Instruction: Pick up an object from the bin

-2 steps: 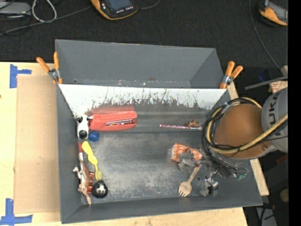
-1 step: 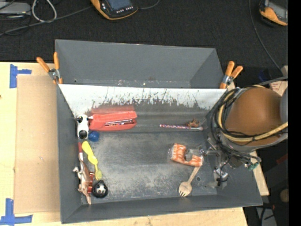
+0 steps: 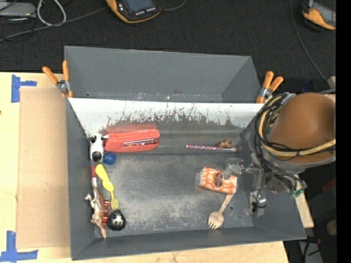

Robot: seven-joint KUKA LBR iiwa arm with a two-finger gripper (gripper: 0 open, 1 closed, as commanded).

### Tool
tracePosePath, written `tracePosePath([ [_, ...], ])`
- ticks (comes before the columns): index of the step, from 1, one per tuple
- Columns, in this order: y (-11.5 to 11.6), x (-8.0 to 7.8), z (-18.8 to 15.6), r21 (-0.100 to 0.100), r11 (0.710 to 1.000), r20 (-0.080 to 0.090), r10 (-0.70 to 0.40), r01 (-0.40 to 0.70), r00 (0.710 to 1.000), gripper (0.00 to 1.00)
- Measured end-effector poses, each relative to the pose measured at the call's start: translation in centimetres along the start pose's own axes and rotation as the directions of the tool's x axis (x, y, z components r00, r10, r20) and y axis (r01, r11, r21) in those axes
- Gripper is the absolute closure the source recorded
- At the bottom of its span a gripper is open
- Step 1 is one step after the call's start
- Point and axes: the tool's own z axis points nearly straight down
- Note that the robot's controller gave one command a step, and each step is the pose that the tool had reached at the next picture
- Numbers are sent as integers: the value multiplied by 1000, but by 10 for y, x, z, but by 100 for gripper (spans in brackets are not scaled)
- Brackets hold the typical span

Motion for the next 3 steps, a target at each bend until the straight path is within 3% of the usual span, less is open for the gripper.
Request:
tracePosePath([
  [1,1,-36,20,0,1000,0,-29,29,1000,0],
  [2,-8,-54,40,-2,973,0,-229,229,973,0],
  [3,6,-44,59,-3,1000,-2,12,-12,1000,0],
])
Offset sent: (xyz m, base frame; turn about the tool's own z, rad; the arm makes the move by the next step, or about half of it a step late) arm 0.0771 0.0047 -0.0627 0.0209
